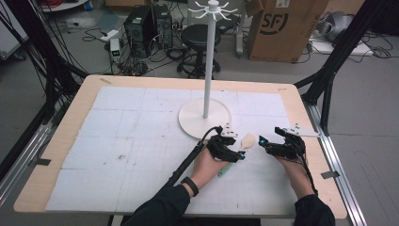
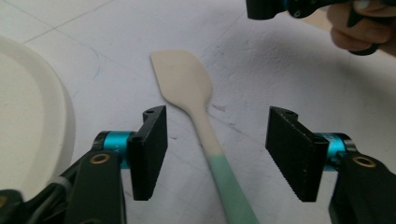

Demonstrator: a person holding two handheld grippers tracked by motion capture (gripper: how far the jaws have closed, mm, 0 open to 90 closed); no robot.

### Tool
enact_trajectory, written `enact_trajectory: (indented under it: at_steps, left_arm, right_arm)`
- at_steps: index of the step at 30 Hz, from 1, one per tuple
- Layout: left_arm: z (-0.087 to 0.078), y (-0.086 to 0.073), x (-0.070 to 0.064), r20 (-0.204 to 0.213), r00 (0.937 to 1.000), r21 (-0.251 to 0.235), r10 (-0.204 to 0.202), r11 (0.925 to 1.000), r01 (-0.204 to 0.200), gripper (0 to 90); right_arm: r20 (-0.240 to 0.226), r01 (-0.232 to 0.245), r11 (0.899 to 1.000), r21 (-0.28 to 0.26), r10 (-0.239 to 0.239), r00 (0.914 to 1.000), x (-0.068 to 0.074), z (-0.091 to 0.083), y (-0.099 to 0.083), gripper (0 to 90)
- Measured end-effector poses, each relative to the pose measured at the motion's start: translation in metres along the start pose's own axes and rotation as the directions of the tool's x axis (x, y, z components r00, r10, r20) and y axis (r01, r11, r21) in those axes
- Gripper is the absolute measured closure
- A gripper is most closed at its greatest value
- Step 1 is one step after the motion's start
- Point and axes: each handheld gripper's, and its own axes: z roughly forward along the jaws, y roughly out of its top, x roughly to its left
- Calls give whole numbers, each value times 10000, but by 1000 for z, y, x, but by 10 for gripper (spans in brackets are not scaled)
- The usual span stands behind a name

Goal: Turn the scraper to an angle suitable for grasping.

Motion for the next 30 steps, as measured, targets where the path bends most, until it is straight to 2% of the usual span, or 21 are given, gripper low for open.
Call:
enact_trajectory:
  at_steps: [2, 4, 7, 9, 10, 11, 12, 14, 18, 21, 24, 26, 28, 30]
  left_arm:
    - [6, -1, -2, -259, 9996, 367, 139, 9992, -129, 516]
    - [11, -3, -4, -388, 9990, 565, 205, 9982, -183, 540]
    - [13, -2, -7, -759, 9952, 580, 609, 9967, -566, 613]
    - [14, -2, -7, -747, 9955, 559, 590, 9969, -549, 665]
    - [14, -2, -7, -705, 9958, 525, 581, 9971, -545, 719]
    - [14, -3, -8, -616, 9964, 451, 578, 9975, -550, 719]
    - [15, -3, -9, -674, 9955, 444, 664, 9970, -635, 767]
    - [15, -3, -10, -738, 9931, 488, 908, 9950, -873, 769]
    - [13, -3, -6, -538, 9945, 415, 895, 9953, -873, 790]
    - [10, -2, -2, -581, 9887, 519, 1381, 9895, -1351, 806]
    - [2, 2, 4, -301, 9914, 485, 1277, 9908, -1261, 807]
    - [-7, 6, 8, -230, 9907, 285, 1340, 9907, -1333, 808]
    - [-13, 10, 12, -83, 9890, 241, 1479, 9887, -1477, 808]
    - [-20, 14, 17, 427, 9846, 278, 1694, 9849, -1707, 808]
  right_arm:
    - [-5, -42, 10000, -8, 42, 10000, -1, -1, 0, 175]
    - [-7, -46, 10000, -2, 46, 10000, -1, 0, 0, 176]
    - [-4, -78, 10000, -4, 78, 10000, 0, 0, 0, 176]
    - [-7, -52, 10000, -2, 52, 10000, 0, 0, 0, 176]
    - [-11, -52, 10000, -8, 52, 10000, 0, 0, 0, 176]
    - [-17, -36, 10000, -6, 36, 10000, 0, 0, 0, 176]
    - [-7, -44, 10000, -17, 44, 10000, 0, 0, 0, 176]
    - [-5, -17, 10000, -25, 17, 10000, 0, 0, 0, 177]
    - [44, -53, 9999, -118, 53, 10000, 0, -2, 1, 179]
    - [94, -84, 9995, -313, 87, 9999, -1, -4, 2, 182]
    - [231, -154, 9984, -543, 167, 9996, -2, -7, 3, 184]
    - [439, -93, 9973, -725, 125, 9990, -3, -10, 4, 196]
    - [546, -57, 9969, -780, 100, 9985, -3, -11, 5, 199]
    - [707, 51, 9961, -884, 11, 9975, -2, -13, 6, 202]
